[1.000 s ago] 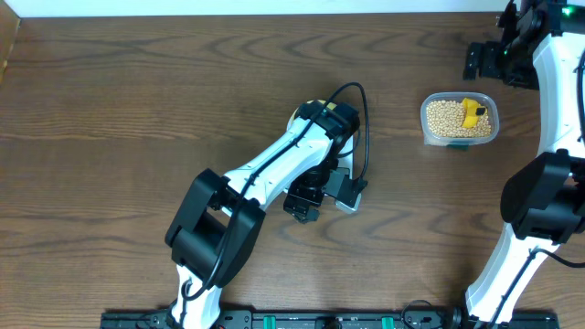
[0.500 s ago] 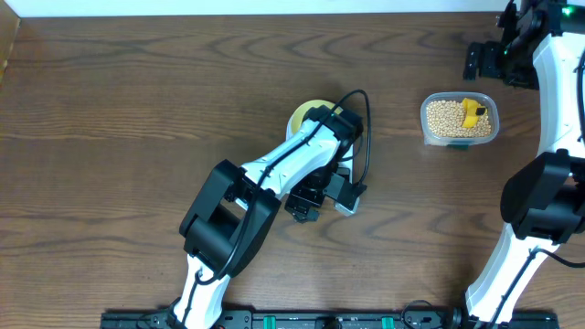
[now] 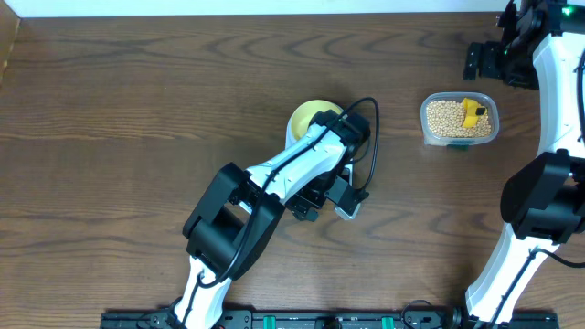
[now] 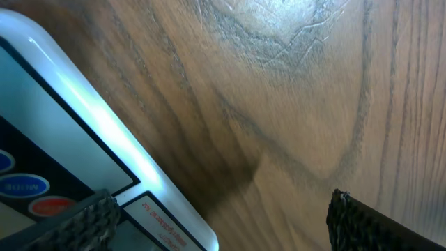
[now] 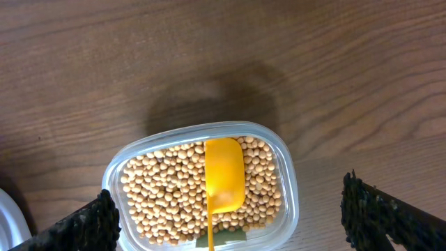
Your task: Scoop item into bowl and weigh 50g on scale
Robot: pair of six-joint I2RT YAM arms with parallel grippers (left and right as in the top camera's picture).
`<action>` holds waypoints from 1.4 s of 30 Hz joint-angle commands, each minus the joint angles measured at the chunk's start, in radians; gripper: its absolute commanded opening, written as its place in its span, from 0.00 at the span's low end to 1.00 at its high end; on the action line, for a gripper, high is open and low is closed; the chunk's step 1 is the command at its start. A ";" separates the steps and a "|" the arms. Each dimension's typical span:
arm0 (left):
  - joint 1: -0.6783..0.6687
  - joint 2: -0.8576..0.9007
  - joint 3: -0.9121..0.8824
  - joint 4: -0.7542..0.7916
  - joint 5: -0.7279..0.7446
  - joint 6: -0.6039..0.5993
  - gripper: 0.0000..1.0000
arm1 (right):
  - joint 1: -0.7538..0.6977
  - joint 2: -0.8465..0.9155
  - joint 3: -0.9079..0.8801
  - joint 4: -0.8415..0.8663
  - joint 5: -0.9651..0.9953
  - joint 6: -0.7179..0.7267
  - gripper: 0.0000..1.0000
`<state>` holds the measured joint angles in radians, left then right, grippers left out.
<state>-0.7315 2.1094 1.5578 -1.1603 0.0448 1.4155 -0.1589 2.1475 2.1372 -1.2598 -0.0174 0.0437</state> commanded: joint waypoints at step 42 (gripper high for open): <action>0.015 0.023 0.029 0.023 0.033 0.029 0.98 | -0.004 0.000 0.014 0.000 0.011 0.000 0.99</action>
<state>-0.7216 2.1094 1.5677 -1.1400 0.0692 1.4220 -0.1589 2.1475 2.1372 -1.2598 -0.0174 0.0437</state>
